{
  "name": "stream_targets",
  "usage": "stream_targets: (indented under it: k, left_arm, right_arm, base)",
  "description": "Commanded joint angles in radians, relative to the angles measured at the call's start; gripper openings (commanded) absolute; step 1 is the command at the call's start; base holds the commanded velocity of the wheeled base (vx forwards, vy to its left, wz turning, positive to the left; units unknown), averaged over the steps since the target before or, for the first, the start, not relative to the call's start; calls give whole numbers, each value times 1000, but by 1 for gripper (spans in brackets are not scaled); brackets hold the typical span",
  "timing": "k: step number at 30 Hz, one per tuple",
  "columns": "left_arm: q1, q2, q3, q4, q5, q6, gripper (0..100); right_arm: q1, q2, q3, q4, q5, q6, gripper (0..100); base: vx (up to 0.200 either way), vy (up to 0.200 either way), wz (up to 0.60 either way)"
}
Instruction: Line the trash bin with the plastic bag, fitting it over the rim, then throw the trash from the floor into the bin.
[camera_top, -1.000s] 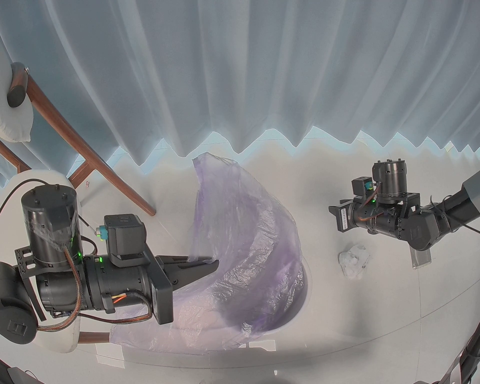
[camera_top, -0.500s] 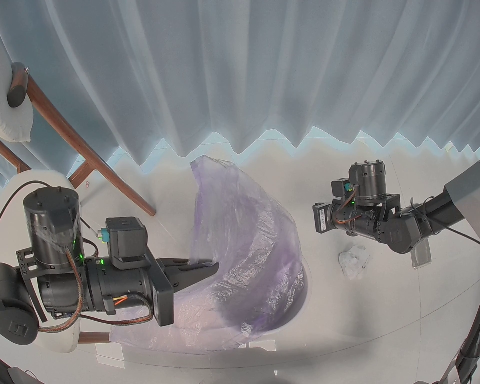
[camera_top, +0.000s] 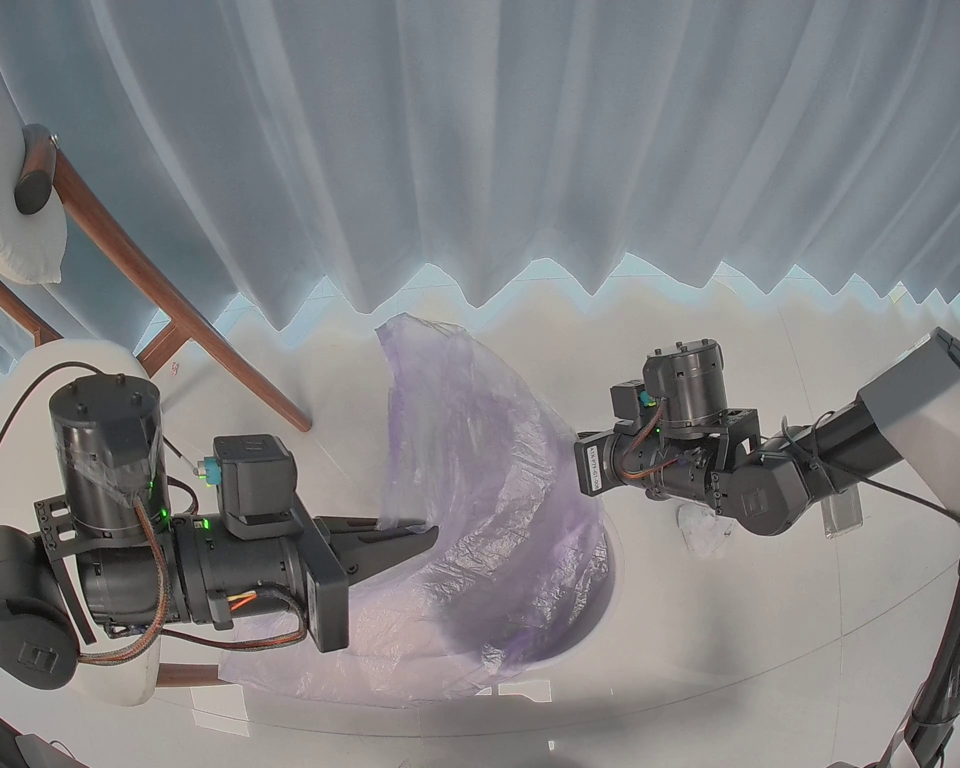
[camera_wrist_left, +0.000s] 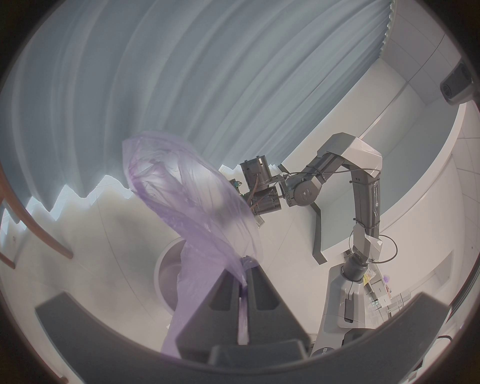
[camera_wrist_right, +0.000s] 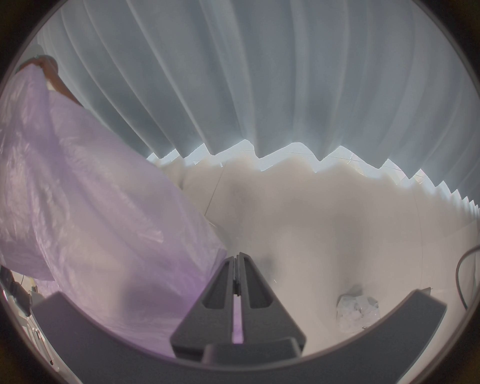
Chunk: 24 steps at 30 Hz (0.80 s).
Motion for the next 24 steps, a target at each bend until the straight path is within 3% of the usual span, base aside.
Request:
stream_targets:
  k: [1,24]
  left_arm:
    - [-1,0,0,-1,0,-1,0]
    - [-1,7,-3,-6,0,-1,0]
  right_arm:
    - [32,1,9,-1,0,1,0]
    - [202,51,97,-11,-5,18,0]
  base:
    - [0,0,0]
    - [0,0,0]
